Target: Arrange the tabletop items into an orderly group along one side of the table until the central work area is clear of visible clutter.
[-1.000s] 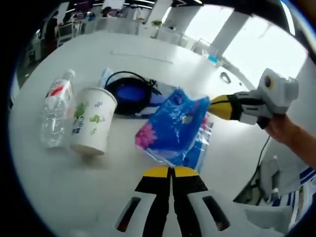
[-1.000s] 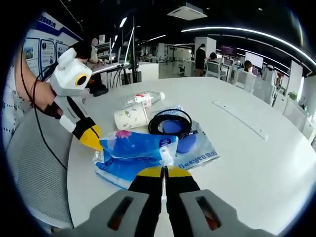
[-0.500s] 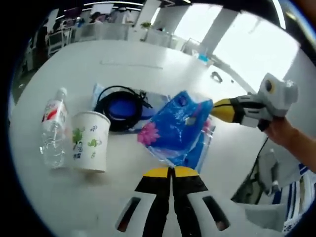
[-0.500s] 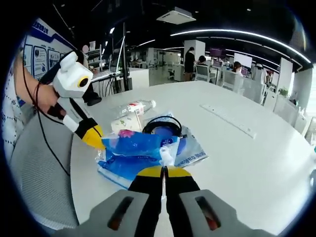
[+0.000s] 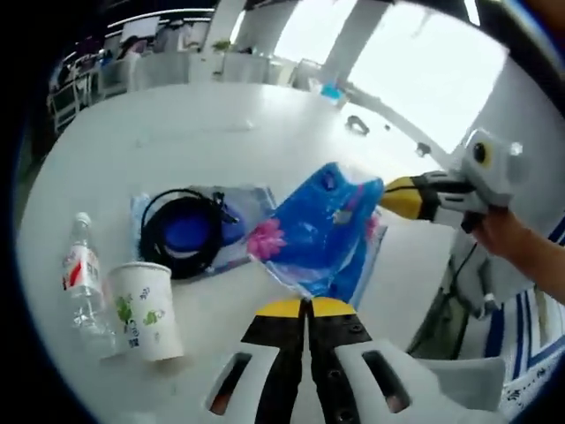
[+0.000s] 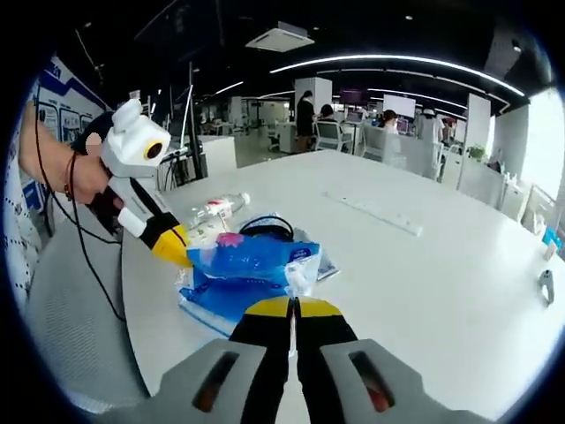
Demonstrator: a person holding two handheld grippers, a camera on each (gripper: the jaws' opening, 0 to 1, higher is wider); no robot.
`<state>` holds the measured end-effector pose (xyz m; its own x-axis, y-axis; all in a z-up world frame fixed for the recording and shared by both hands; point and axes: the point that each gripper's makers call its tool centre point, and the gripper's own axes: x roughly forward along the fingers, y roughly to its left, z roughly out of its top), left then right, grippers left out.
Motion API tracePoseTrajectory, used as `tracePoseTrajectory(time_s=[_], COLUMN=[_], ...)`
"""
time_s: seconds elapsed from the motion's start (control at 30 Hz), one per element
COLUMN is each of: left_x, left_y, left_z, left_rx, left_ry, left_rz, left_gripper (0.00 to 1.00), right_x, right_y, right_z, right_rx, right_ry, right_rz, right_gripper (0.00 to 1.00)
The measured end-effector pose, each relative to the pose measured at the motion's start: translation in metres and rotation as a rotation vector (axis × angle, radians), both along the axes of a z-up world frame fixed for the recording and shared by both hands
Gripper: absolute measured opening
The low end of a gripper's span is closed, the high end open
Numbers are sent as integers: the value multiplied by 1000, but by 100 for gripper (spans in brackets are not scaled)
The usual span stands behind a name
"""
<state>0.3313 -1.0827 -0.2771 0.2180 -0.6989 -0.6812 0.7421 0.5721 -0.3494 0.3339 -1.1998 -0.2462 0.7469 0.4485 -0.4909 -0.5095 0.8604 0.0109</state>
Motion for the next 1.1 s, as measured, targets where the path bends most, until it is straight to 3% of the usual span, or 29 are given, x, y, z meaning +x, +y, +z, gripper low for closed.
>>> tracePoseTrajectory(time_s=[0.33, 0.57, 0.83, 1.1], left_x=[18, 34, 44, 55], left_y=[-38, -68, -92, -101], left_z=[22, 30, 24, 5], left_rx=[6, 1, 20, 52], left_ry=[-30, -19, 8, 56], left_rz=[-140, -182, -201, -137], left_gripper=[0, 0, 0, 0], right_x=[-6, -3, 1, 10], right_y=[-39, -67, -90, -100], right_z=[20, 28, 22, -1], right_rx=[58, 71, 72, 86], right_ry=[-14, -18, 10, 54], right_rz=[-163, -270, -360, -400], right_gripper=[0, 0, 0, 0])
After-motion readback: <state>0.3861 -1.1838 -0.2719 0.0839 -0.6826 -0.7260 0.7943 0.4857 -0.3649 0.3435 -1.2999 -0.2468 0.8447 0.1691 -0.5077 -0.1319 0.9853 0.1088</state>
